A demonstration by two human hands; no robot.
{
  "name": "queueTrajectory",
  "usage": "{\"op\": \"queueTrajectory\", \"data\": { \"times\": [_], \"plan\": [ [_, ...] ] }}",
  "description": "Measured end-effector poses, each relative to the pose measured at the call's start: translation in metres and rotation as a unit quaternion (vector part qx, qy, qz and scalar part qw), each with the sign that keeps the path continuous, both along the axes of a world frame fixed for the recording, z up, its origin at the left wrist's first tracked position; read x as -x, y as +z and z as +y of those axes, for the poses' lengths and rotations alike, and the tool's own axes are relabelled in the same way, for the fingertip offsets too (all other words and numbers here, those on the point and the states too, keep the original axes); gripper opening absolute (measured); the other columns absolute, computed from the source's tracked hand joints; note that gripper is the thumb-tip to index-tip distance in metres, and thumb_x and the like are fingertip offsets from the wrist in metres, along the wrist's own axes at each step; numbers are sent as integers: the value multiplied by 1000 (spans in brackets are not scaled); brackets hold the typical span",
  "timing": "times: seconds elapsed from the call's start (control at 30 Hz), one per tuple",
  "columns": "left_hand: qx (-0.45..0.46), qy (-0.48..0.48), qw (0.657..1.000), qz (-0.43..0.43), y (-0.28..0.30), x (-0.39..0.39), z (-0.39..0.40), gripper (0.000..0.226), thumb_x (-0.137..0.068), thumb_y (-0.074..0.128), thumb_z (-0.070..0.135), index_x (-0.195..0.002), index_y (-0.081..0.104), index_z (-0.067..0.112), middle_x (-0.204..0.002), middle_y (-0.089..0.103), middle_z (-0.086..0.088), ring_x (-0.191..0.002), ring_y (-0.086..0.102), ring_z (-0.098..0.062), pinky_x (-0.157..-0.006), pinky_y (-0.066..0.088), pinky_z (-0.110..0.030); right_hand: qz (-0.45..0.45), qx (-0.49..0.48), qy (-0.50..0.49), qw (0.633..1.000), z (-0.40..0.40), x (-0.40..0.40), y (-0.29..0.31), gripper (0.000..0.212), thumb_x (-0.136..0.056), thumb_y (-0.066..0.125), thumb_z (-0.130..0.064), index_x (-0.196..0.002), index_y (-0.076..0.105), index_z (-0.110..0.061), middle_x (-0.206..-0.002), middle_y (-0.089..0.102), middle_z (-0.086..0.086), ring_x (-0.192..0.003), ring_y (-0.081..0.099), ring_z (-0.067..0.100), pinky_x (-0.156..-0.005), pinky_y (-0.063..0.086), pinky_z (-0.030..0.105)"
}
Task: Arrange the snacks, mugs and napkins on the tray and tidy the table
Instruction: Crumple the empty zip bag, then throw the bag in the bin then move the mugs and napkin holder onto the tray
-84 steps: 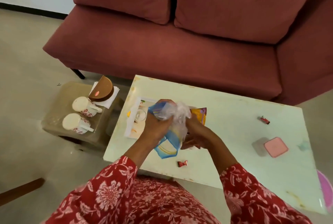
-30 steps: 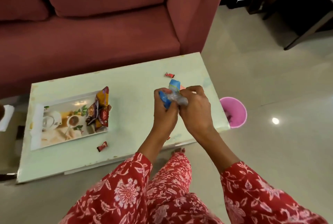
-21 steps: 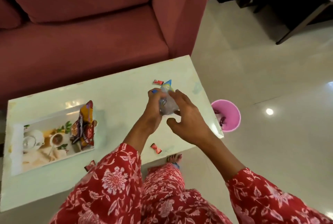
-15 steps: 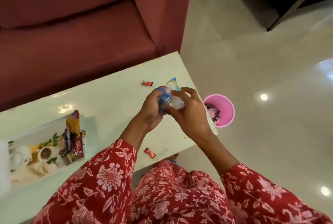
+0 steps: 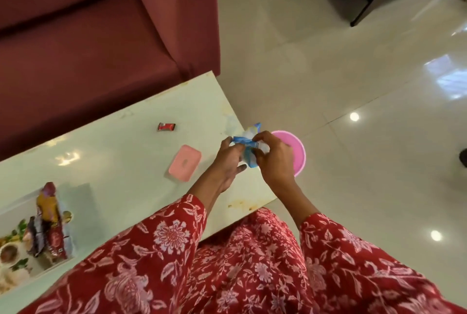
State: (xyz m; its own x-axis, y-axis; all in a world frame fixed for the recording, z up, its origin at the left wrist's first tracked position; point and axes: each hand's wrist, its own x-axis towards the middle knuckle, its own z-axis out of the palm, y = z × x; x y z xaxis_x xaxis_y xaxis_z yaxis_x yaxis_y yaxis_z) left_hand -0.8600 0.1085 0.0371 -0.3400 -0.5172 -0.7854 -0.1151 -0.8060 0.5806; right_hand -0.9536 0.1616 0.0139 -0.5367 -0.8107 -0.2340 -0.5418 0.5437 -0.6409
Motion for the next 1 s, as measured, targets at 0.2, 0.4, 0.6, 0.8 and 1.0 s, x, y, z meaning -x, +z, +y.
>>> {"op": "queueTrajectory", "data": {
  "times": [0.2, 0.4, 0.6, 0.8, 1.0],
  "plan": [
    [13, -44, 995, -91, -46, 45, 8, 53, -93, 48, 25, -140, 26, 16, -131, 45, -14, -113, 47, -26, -92, 45, -39, 31, -106, -38, 993, 15, 69, -73, 31, -85, 58, -2, -113, 65, -12, -113, 69, 13, -97, 65, 33, -81, 53, 38],
    [38, -35, 992, -117, -99, 81, 6, 39, -94, 46, 23, -132, 39, 17, -128, 49, -11, -106, 50, -22, -95, 46, -40, 58, -182, -23, 981, 6, 119, -155, 31, -92, 51, -6, -121, 60, -12, -120, 65, 9, -101, 64, 29, -79, 51, 35],
    [35, -43, 994, -94, -139, 96, 12, 38, -95, 45, 24, -131, 40, 14, -113, 49, -1, -94, 53, -14, -84, 43, -33, -52, -249, 31, 967, -5, 148, -237, 42, -82, 67, -14, -124, 59, -15, -145, 42, 7, -123, 50, 28, -100, 38, 30],
    [46, -42, 990, -124, -158, 93, 8, 33, -96, 43, 25, -127, 45, 16, -117, 48, -1, -106, 49, -18, -91, 44, -36, -154, -287, -11, 945, -6, 163, -255, 48, -88, 57, -9, -135, 47, -16, -130, 56, 14, -114, 57, 34, -95, 49, 45],
    [36, 9, 983, -182, -129, 80, 3, 38, -93, 47, 32, -128, 45, 17, -132, 50, -9, -113, 51, -26, -103, 42, -46, -104, -216, -64, 969, -7, 150, -171, 42, -97, 43, -15, -138, 39, -10, -122, 61, 15, -105, 60, 31, -74, 41, 26]
  ]
}}
